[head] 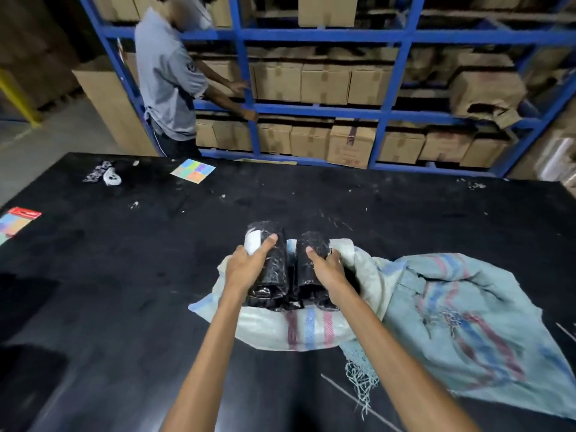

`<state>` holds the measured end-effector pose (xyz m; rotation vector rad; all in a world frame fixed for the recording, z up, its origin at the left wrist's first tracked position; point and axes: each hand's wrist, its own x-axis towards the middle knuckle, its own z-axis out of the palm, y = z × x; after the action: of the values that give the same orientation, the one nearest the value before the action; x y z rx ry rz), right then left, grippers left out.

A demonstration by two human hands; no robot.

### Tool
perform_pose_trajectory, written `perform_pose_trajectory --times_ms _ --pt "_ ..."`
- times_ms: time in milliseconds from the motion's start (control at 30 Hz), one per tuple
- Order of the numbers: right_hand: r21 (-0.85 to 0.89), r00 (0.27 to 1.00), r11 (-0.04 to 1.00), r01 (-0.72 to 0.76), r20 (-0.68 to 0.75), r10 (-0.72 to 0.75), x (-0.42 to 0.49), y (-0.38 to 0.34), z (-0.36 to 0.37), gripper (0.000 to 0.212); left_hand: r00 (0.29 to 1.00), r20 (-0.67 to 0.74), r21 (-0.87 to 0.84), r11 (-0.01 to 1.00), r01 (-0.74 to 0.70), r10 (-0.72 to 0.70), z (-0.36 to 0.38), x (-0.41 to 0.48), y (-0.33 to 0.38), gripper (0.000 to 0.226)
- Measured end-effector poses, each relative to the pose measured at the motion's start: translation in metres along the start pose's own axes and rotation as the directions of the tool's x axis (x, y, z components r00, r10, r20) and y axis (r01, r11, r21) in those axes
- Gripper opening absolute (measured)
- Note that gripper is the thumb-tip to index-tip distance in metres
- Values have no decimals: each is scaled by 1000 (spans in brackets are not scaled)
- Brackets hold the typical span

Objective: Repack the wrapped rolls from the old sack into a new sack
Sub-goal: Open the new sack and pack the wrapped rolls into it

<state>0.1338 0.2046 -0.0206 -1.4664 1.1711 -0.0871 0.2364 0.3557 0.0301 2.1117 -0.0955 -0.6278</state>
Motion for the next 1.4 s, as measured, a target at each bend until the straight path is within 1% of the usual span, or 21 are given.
perform_pose_trajectory --times_ms 67,133,200,300,433,533,633,667,767,933,1000,1033,1100,1167,1233,1267,1300,1333,1367,1400 --pt "-80 999 996 -29 10 30 2 3 -1 86 1000 6 119 993 -25 24 19 2 1 107" --pt "-160 997 987 -30 62 40 3 4 -4 80 997 -45 223 974 -43 55 34 1 2 102" --pt "-274 994 962 2 109 29 3 4 -5 70 991 -102 264 963 -56 85 43 2 1 93" --pt "-435 992 897 74 124 -22 5 15 -5 62 986 -130 263 962 -69 106 54 3 4 85" --pt "-449 985 878 165 126 -121 6 32 -11 61 990 -140 195 981 11 17 60 10 8 87" --pt "-498 975 842 207 40 -216 -2 41 -10 58 989 -149 197 980 35 -5 63 10 9 89" --pt "-611 941 748 259 -15 -338 -11 60 7 57 989 -148 227 973 40 -6 66 8 9 90" --pt "-629 932 732 260 -34 -361 -11 64 11 56 989 -148 230 972 48 -14 65 7 10 90" --pt "-644 928 724 246 -60 -369 -6 62 12 56 988 -153 259 964 55 -16 66 4 11 88" --pt "-616 951 750 243 0 -308 7 65 4 57 990 -134 266 961 81 -47 67 0 16 88" --pt "-557 946 780 286 37 -321 9 65 -6 59 990 -120 245 964 100 -73 66 1 18 86" --pt "-502 937 801 325 59 -343 7 63 -14 61 990 -115 227 968 105 -80 65 1 18 84" --pt "-378 913 837 395 57 -404 6 61 -32 60 991 -123 194 977 83 -60 60 -3 15 79" --pt "-287 894 854 433 19 -447 0 65 -54 47 985 -173 212 977 25 12 56 -15 13 74" --pt "-278 869 837 471 -16 -495 -5 74 -77 42 950 -264 261 960 -98 169 53 -32 10 68" --pt "-288 863 833 473 -38 -504 -12 84 -93 40 909 -306 290 937 -193 282 56 -46 9 62" --pt "-305 854 823 480 -52 -517 -16 85 -104 38 850 -349 302 906 -297 395 55 -54 9 56" --pt "-325 842 812 485 -77 -534 -23 96 -121 37 788 -355 305 859 -411 503 61 -68 9 49" --pt "-352 828 797 491 -95 -552 -32 102 -138 37 731 -342 293 806 -514 590 68 -83 12 43" --pt "-384 822 789 480 -119 -557 -41 119 -159 38 696 -292 267 755 -599 656 84 -101 10 40"
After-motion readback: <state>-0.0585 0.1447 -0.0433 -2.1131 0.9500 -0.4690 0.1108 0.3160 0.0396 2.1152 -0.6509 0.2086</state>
